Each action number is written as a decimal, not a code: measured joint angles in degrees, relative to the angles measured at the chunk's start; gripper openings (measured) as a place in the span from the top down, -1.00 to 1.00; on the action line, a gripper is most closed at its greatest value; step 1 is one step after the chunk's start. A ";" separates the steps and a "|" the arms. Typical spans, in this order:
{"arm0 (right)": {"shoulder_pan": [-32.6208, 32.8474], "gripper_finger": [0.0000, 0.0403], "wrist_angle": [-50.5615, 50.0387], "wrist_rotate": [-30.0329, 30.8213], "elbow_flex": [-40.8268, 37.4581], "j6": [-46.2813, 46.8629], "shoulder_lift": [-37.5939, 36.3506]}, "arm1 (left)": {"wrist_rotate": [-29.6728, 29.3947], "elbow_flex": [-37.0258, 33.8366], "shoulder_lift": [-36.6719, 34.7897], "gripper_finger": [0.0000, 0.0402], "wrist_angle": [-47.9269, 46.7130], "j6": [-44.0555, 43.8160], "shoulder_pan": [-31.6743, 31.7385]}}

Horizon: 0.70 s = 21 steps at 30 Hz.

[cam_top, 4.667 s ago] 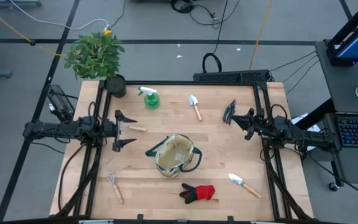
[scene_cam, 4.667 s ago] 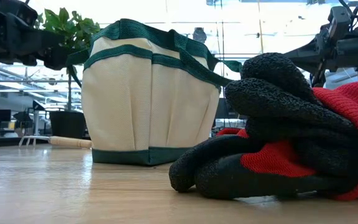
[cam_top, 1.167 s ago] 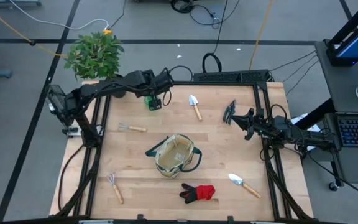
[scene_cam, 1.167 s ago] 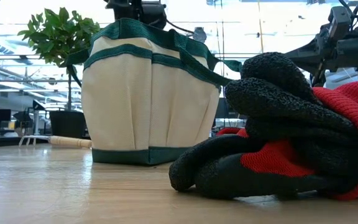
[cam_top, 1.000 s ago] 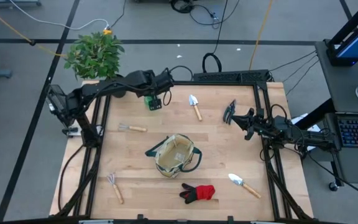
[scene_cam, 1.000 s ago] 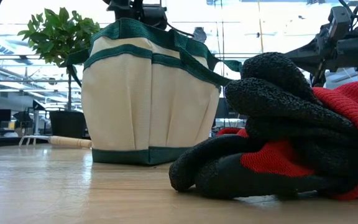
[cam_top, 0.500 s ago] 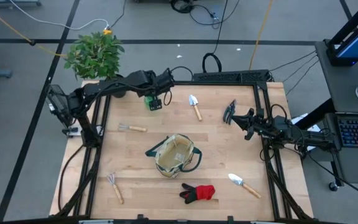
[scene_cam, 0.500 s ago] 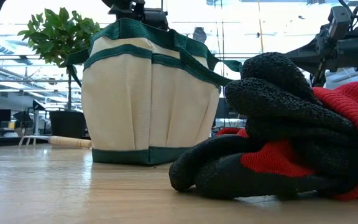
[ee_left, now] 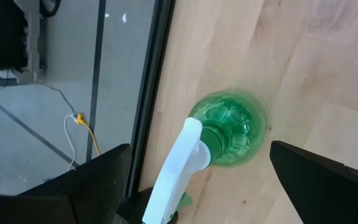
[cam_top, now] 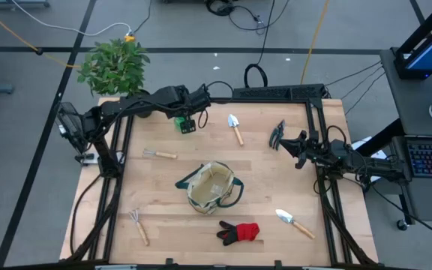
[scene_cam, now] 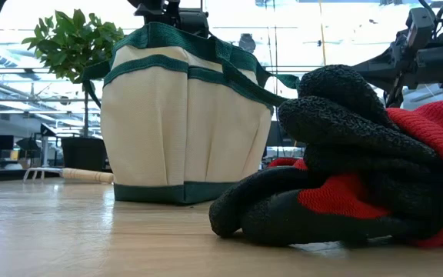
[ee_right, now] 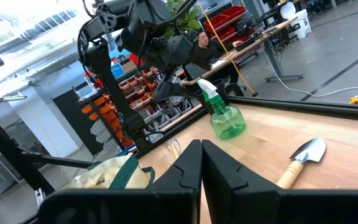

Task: Pick & Place Garden tools in Gardening bag
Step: Put the spray bottle into the gardening bag

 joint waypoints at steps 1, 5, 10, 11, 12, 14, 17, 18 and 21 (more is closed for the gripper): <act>0.00 1.00 0.00 0.00 0.00 0.00 0.00 | 0.01 0.00 0.00 -0.94 -0.08 -0.14 0.00; 0.00 1.00 -0.02 0.00 0.01 0.00 0.00 | 1.17 0.00 0.00 -0.94 -0.49 -0.09 0.00; 0.00 1.00 0.00 0.00 -0.01 0.00 0.00 | 0.88 0.00 0.00 -0.94 -1.63 -0.33 0.00; 0.00 1.00 0.00 0.00 0.00 0.00 0.00 | 0.76 0.00 -0.01 -0.94 -1.81 -0.34 0.00; 0.00 1.00 0.00 0.00 0.00 0.00 0.00 | 0.73 0.00 -0.02 -0.94 -1.91 -0.34 0.00; 0.02 1.00 0.00 0.02 0.01 0.00 0.00 | 0.69 0.00 -0.02 -0.94 -1.94 -0.35 0.06; 0.00 1.00 0.00 0.00 0.01 0.00 0.00 | 0.80 -0.01 -0.02 -0.94 -1.94 -0.01 0.11; 0.00 1.00 -0.01 0.00 0.01 0.00 0.00 | 0.80 -0.02 -0.02 -0.94 -1.94 0.03 0.11; 0.00 1.00 0.00 0.01 -0.01 0.00 0.00 | 0.82 -0.02 -0.02 -0.94 -1.94 0.16 0.28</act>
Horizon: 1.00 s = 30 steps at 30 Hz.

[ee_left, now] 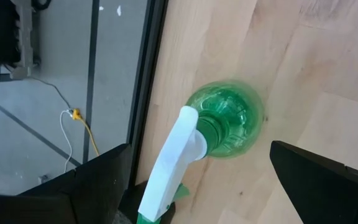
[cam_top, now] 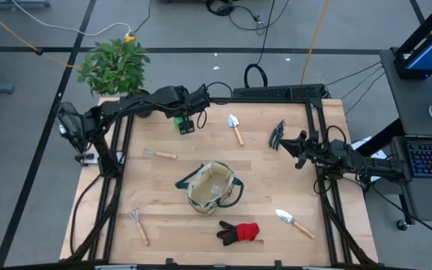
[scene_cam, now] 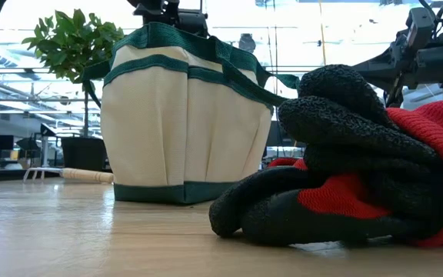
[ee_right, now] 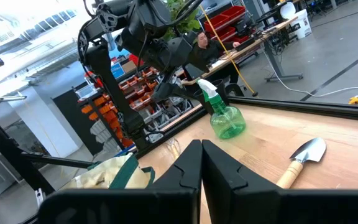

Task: Pick & Place Garden tools in Gardening bag
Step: Put the spray bottle into the gardening bag

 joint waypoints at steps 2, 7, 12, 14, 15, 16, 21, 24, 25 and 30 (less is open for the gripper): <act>0.00 1.00 -0.01 0.00 0.01 0.00 0.00 | 0.01 0.00 0.00 -0.94 0.00 0.50 0.48; 0.02 1.00 -0.02 0.00 0.02 0.00 0.00 | 0.31 -0.02 0.57 -0.94 -0.17 1.33 2.54; 0.00 1.00 -0.02 0.01 0.00 0.00 -0.01 | 2.01 -0.04 0.57 -0.94 0.36 1.39 4.35; 0.00 1.00 -0.02 -0.01 0.00 0.00 0.00 | 2.05 -0.04 0.59 -0.94 0.09 1.75 5.07; 0.02 1.00 -0.02 0.01 0.01 0.00 -0.02 | 2.08 -0.04 0.59 -0.94 -0.04 1.99 5.42; 0.00 1.00 -0.02 0.01 0.02 0.00 -0.02 | 2.27 -0.04 0.59 -0.94 -0.08 2.11 5.76; 0.00 1.00 -0.02 -0.01 0.00 0.00 0.00 | 3.92 -0.04 0.59 -0.94 -0.05 2.12 6.78; 0.00 1.00 -0.02 0.01 0.02 0.00 -0.01 | 4.49 -0.04 0.59 -0.94 -0.12 2.94 6.92; 0.01 1.00 -0.02 0.01 0.02 0.00 -0.01 | 4.73 -0.04 0.59 -0.94 -0.16 3.35 6.93; 0.00 1.00 -0.02 0.01 0.02 0.00 -0.01 | 5.05 -0.04 0.59 -0.94 -0.20 4.36 6.96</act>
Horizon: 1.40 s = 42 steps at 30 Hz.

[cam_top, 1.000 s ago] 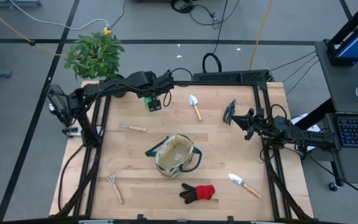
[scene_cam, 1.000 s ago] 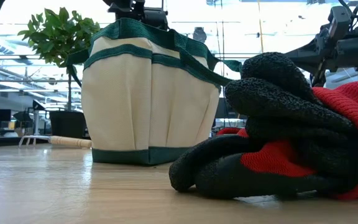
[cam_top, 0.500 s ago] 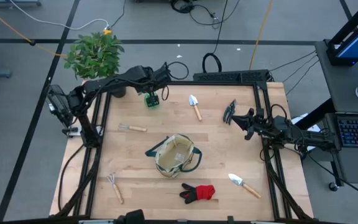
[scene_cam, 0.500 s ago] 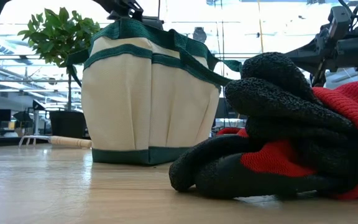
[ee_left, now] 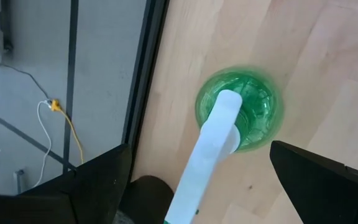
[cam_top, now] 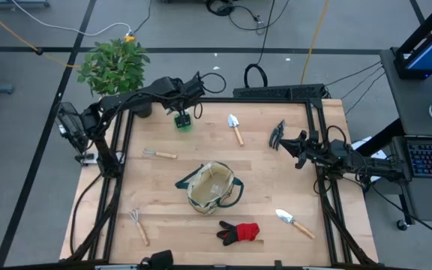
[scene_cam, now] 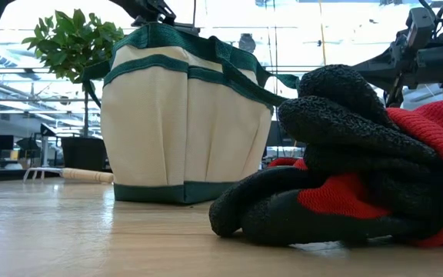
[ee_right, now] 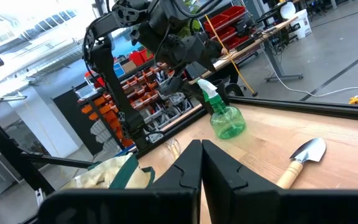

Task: Pick & Place Garden tools in Gardening bag
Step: Put the spray bottle into the gardening bag

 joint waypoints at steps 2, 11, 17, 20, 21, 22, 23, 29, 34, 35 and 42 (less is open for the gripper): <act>0.00 1.00 0.00 0.00 0.00 0.00 0.00 | 0.06 0.00 0.00 -0.94 -0.13 0.38 0.38; 0.00 1.00 0.00 0.00 0.00 0.00 0.01 | 0.06 -4.45 0.07 -0.94 -0.32 1.78 1.50; 0.00 1.00 0.00 0.19 0.00 0.00 0.00 | -0.39 -7.12 0.07 -0.94 1.86 1.69 1.84; 0.00 1.00 0.00 0.20 0.00 0.00 -0.01 | -0.48 -7.19 0.07 -0.94 3.10 1.78 1.91; 0.00 1.00 0.00 0.20 0.00 0.00 0.01 | -0.50 -7.19 0.07 -0.92 3.73 1.81 1.91; 0.01 1.00 0.00 0.20 0.00 0.00 -0.01 | -0.48 -7.19 0.07 -0.89 4.19 1.85 1.91; 0.00 1.00 0.00 0.20 -0.02 0.00 0.01 | -0.48 -7.19 0.07 -0.84 4.44 2.02 1.91; 0.01 1.00 0.00 0.20 -0.01 0.00 0.00 | -0.46 -7.19 0.07 -0.44 6.32 3.34 1.91; 0.00 1.00 0.00 0.20 -0.01 0.00 0.01 | -0.48 -7.19 0.07 -0.19 6.56 4.75 1.91; 0.00 1.00 0.00 0.20 -0.01 0.00 0.00 | -0.49 -7.19 0.07 -0.14 6.56 4.81 1.91; 0.00 1.00 0.00 0.20 0.00 0.00 0.01 | -0.52 -7.13 -0.02 0.37 6.54 4.60 1.89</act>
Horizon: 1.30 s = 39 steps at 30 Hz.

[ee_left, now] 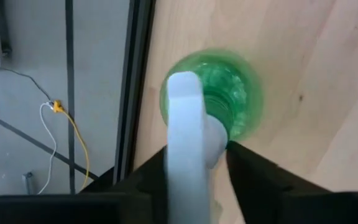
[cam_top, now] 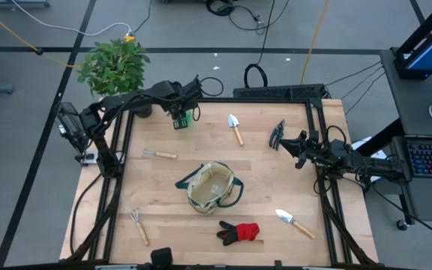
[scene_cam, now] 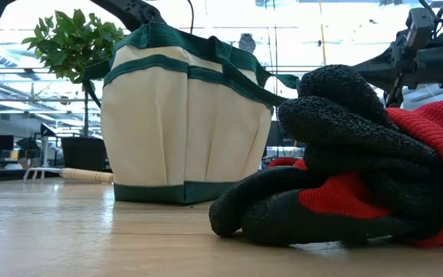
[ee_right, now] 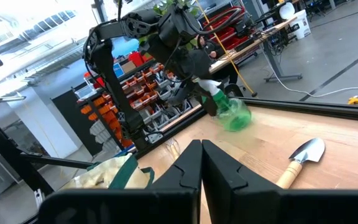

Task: Pick & Place Garden tools in Gardening bag
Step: Put the spray bottle into the gardening bag

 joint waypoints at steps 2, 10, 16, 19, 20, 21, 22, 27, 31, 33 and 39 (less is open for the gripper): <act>0.00 1.00 0.00 0.02 -0.01 -0.01 -0.01 | -0.03 0.02 -0.10 0.54 -0.04 -0.13 -0.07; 0.00 1.00 -0.02 0.02 -0.02 -0.02 0.00 | 0.22 -0.02 0.09 0.75 -0.02 -0.39 -0.54; 0.02 1.00 -0.42 0.02 0.00 -0.02 0.00 | 0.59 1.14 0.11 0.75 -3.31 -1.26 -2.22; 0.02 1.00 -0.42 0.02 0.00 -0.04 0.02 | 1.98 4.73 0.11 0.75 -8.98 -2.54 -3.42; 0.00 1.00 -0.42 0.04 -0.01 -0.04 0.02 | 2.81 6.42 0.11 0.75 -11.19 -3.27 -3.96; 0.01 1.00 -0.42 0.02 0.00 -0.04 0.02 | 3.66 8.43 0.11 0.75 -13.63 -4.01 -4.44; 0.01 1.00 -0.42 0.04 -0.01 -0.09 0.02 | 4.60 10.58 0.11 0.75 -15.79 -4.92 -4.99; 0.01 1.00 -0.42 0.04 0.00 -0.20 0.04 | 11.33 22.61 0.09 0.75 -24.61 -9.42 -8.35; 0.01 1.00 -0.42 0.04 -0.01 -0.22 0.04 | 19.39 31.55 0.09 0.75 -30.03 -12.82 -11.74; 0.01 1.00 -0.42 0.04 0.00 -0.23 0.04 | 22.10 34.43 -0.06 0.75 -30.30 -15.27 -13.75; 0.02 1.00 -0.42 0.04 0.00 -0.24 0.07 | 31.06 39.32 -1.41 0.75 -30.36 -21.64 -19.35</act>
